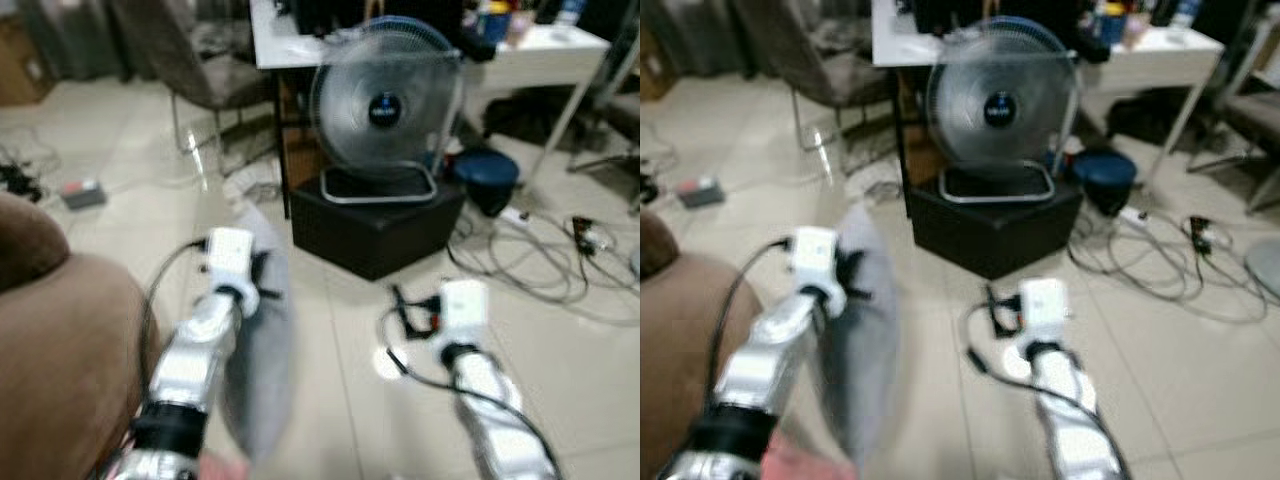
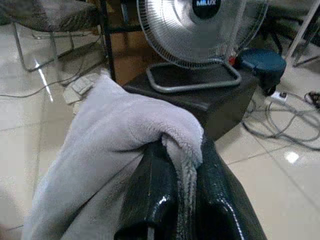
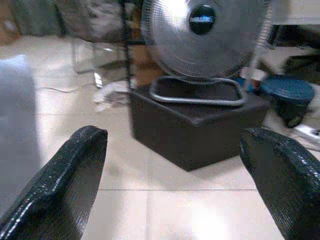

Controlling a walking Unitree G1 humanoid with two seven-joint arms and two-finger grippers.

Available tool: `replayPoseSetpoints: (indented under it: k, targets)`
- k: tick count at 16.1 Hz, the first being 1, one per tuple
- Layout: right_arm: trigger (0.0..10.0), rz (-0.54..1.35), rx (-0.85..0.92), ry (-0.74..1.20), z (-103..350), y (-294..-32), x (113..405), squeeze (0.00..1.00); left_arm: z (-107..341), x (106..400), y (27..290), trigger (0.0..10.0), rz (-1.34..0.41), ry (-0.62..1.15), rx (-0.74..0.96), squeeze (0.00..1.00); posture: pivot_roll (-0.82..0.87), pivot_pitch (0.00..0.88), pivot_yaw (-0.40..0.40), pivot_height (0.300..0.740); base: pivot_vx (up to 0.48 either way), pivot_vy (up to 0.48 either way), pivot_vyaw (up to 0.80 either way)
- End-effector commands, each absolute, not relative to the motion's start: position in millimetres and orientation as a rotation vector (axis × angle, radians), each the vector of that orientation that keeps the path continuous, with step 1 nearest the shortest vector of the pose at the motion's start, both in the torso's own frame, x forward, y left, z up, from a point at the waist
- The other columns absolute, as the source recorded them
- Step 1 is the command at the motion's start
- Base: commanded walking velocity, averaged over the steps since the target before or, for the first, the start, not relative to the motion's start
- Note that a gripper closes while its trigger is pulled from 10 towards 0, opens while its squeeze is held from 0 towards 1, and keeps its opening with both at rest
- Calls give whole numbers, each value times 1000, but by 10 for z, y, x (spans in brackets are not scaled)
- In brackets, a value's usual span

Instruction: Move the pillow to the sofa from floor

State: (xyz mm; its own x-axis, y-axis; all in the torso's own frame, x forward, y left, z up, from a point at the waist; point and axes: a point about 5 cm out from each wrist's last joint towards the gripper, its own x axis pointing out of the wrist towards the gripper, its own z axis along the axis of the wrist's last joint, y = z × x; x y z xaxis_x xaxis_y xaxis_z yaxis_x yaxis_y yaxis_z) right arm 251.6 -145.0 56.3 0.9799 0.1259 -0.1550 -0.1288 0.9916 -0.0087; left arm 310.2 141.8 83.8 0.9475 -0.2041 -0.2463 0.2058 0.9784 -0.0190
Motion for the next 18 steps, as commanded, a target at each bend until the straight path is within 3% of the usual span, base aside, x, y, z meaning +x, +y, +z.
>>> replayPoseSetpoints:
  k: [1, 18]
  targets:
    - [10000, 156, -12, 137, 602, -1347, 2543, 39, 983, 3164, 1518, 0, -176, 184, 24, 0, 130, 10, 23, 740, 458, 0, 0]
    - [10000, 196, -23, 142, 578, -1291, 2551, 47, 933, 3201, 1554, 0, -143, 203, 20, 0, 131, 6, 23, 740, 473, 0, 0]
